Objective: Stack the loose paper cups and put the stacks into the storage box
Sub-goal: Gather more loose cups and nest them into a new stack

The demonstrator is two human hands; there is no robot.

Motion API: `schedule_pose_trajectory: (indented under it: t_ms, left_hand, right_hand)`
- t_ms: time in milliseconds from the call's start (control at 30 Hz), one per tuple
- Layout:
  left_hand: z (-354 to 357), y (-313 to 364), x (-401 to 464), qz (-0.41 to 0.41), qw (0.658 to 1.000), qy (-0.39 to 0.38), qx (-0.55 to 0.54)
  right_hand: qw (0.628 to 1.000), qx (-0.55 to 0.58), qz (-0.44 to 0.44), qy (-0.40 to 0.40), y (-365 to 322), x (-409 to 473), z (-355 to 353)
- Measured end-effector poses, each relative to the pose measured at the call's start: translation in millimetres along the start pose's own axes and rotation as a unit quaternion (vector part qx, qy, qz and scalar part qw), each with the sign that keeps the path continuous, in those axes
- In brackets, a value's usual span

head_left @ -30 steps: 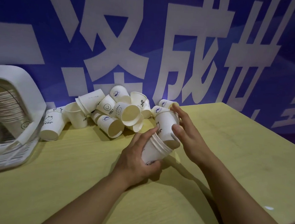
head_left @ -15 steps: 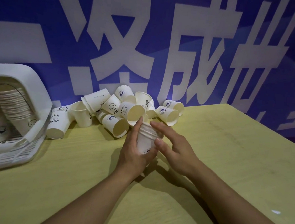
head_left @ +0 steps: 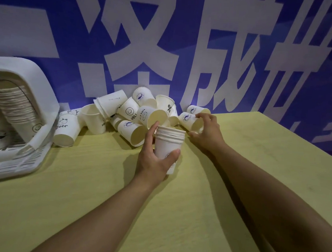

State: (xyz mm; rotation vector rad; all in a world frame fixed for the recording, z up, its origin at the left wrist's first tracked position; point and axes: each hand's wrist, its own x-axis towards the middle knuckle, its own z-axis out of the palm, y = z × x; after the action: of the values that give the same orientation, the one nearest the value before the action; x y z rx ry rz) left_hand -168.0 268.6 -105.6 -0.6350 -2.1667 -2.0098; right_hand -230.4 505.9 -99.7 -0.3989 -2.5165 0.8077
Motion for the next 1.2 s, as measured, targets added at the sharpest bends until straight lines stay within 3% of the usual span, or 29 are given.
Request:
schedule_pose_trajectory:
  t_ms: [133,233,333,533,767,833,900,967,1067,1200]
  left_hand:
    - [0.5,1.0,0.5,-0.007,1.0,-0.014,0.001]
    - [-0.2,2.2,0.1,-0.009,1.0,-0.006,0.019]
    - [2.1,3.1,-1.7,-0.007,0.999,-0.007,0.054]
    - [6.7,1.4,-3.7,0.022,0.992,-0.028,0.125]
    - [7.9,0.1,-2.3,0.026,0.992,-0.015,0.119]
    - [7.1,-0.1,-0.8,0.002,0.995,-0.01,0.095]
    - [6.2,0.4,0.0,-0.011,0.997,-0.013,0.07]
    - [5.2,0.2,0.2,-0.021,0.999,-0.011,0.049]
    - [4.5,-1.7,1.6,-0.025,0.999,-0.01,0.039]
    - [4.2,-4.5,5.2,-0.02,0.999,0.0,0.031]
  right_hand:
    - [1.0,0.022,-0.006,0.021,0.1,4.5,-7.8]
    - [0.988,0.141,-0.018,0.058,-11.8,-6.3,-33.6]
    - [0.968,0.244,-0.046,0.038,-32.4,-32.8,-62.2]
    - [0.963,0.243,-0.098,-0.071,-60.0,-64.4,-91.0]
    - [0.942,0.173,-0.117,-0.261,-66.1,-78.5,-46.6]
    - [0.951,0.185,-0.116,-0.217,-63.9,-63.5,-43.6]
    - [0.979,0.163,-0.093,-0.074,-52.6,-33.1,-40.6]
    - [0.997,0.06,-0.035,0.037,-31.8,1.2,-34.8]
    - [0.997,-0.075,0.023,0.018,0.8,34.3,-20.0]
    - [0.996,-0.073,0.045,0.034,20.5,59.6,-2.9]
